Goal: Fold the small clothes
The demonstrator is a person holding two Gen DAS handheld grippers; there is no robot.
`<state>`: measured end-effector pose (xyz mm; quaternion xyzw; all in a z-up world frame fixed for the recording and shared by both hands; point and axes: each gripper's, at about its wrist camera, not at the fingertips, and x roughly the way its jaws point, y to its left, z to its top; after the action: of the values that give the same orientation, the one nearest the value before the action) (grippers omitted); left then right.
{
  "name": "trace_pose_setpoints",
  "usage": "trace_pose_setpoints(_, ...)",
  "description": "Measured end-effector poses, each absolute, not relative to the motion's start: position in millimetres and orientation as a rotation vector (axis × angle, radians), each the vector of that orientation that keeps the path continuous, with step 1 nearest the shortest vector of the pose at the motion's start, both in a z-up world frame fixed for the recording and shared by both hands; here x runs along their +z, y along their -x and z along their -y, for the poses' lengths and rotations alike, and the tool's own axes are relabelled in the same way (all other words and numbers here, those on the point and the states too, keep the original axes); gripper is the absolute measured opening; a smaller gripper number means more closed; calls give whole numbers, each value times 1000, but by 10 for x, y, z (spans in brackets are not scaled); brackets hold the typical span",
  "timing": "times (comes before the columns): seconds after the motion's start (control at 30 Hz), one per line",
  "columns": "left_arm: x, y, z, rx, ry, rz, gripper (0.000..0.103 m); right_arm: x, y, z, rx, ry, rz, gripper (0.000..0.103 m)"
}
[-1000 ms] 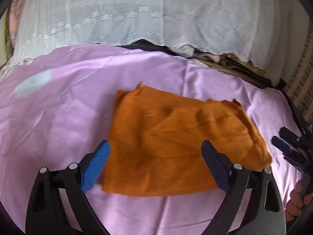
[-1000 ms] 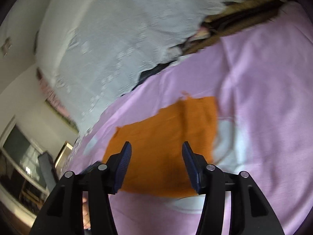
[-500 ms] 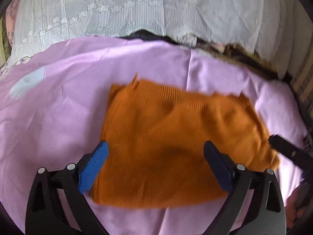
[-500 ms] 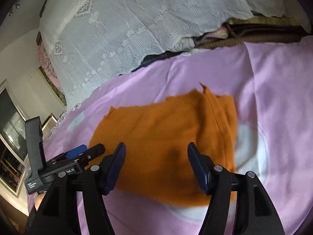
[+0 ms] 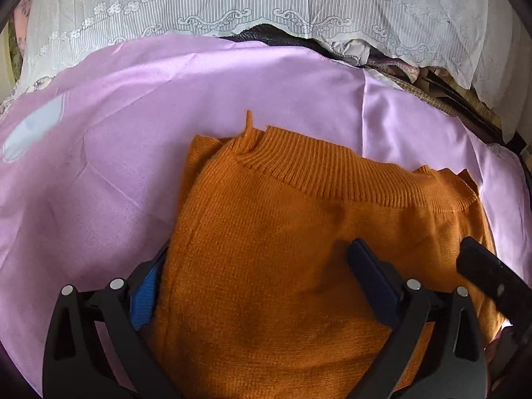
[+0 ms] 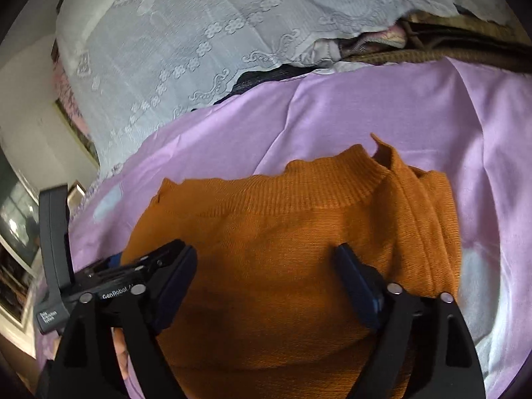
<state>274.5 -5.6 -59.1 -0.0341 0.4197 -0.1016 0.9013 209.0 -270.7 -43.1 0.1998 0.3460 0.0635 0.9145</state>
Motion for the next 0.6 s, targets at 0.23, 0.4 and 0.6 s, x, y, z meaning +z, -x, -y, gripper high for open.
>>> trace_pose_setpoints(0.23, -590, -2651, -20, -195, 93, -849, 99, -432, -2000, 2728, 182, -431, -698, 100)
trace_pose_setpoints(0.4, -587, -2621, -28, -185, 89, -842, 99, -429, -1968, 2709, 202, -416, -707, 100)
trace_pose_setpoints(0.6, -580, -2627, -32, -184, 90, -840, 99, -424, -1910, 2703, 232, -412, -706, 100)
